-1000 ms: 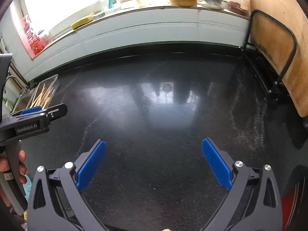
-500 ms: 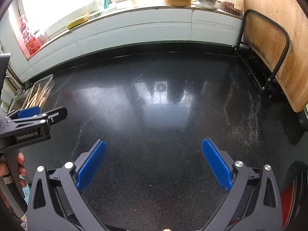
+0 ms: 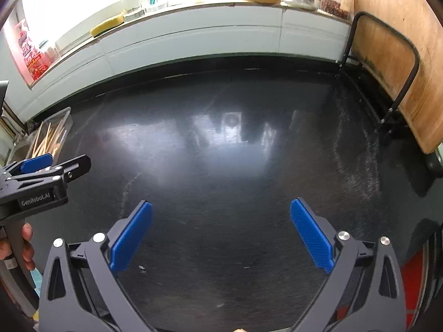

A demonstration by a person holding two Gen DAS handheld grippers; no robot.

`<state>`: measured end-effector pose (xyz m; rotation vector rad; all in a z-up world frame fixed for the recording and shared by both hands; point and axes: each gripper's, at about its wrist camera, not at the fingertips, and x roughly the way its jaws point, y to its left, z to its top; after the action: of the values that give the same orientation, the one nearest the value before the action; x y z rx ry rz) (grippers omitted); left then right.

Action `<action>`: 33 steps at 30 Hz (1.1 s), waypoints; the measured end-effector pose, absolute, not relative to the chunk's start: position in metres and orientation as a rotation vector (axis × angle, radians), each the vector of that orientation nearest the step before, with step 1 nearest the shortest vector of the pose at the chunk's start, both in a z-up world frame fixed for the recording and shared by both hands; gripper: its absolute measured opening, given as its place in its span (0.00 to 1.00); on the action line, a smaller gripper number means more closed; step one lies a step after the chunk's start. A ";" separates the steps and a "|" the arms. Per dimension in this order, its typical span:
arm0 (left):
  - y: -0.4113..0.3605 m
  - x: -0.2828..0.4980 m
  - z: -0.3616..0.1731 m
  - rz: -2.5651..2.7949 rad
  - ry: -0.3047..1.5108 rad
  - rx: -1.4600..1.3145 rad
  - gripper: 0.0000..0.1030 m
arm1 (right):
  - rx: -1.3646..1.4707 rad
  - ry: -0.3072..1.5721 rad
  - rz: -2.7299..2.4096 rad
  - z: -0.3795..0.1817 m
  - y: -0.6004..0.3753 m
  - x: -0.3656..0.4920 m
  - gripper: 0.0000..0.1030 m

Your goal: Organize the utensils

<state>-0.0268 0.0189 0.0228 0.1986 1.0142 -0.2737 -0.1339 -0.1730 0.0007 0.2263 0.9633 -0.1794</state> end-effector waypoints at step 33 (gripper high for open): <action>0.082 0.032 0.016 -0.302 1.043 0.127 0.94 | 0.176 1.050 -0.218 -0.006 -0.113 -0.074 0.94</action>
<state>0.0320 0.0823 0.0158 0.1272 1.0425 -0.3024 -0.0739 -0.1132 -0.0060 0.1757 1.0502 -0.2179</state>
